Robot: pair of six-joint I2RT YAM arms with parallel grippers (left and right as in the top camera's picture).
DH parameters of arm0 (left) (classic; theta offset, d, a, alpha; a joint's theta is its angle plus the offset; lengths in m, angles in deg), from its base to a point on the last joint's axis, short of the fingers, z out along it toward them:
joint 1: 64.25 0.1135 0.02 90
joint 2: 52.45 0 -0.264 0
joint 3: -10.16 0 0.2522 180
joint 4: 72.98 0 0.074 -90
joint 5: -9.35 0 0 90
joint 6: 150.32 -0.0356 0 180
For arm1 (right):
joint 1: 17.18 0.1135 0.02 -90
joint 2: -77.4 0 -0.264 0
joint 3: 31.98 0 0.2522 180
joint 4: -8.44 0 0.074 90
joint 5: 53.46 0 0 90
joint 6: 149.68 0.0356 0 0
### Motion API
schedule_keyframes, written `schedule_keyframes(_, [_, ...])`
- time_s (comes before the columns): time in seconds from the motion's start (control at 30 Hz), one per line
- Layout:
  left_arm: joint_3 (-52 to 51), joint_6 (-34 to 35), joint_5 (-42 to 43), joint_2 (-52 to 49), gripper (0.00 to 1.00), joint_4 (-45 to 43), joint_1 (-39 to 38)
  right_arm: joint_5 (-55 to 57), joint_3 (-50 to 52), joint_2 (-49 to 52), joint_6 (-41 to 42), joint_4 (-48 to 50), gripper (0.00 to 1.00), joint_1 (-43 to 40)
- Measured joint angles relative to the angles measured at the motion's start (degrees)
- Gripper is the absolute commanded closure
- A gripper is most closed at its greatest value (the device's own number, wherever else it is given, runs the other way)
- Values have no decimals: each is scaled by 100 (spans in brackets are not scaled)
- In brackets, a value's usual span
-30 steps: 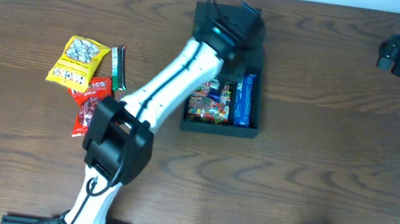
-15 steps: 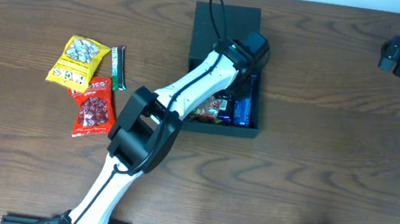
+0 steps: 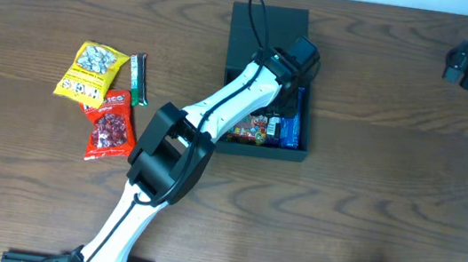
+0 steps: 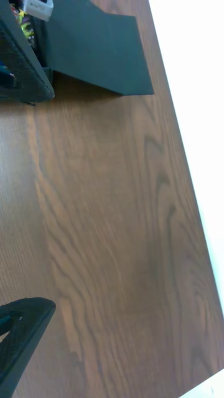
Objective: Pack container
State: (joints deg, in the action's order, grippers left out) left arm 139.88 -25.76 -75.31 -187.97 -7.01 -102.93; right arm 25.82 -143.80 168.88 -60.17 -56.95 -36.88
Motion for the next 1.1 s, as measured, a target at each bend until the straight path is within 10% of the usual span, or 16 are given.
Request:
schedule_keyframes(0.5, [120,-896,-2031,2181,40,981,791,0,0,0,0,0,1,0])
schedule_keyframes(1.1, [79,-1674,-1705,632,40,1360,2957,0,0,0,0,-103,1,0])
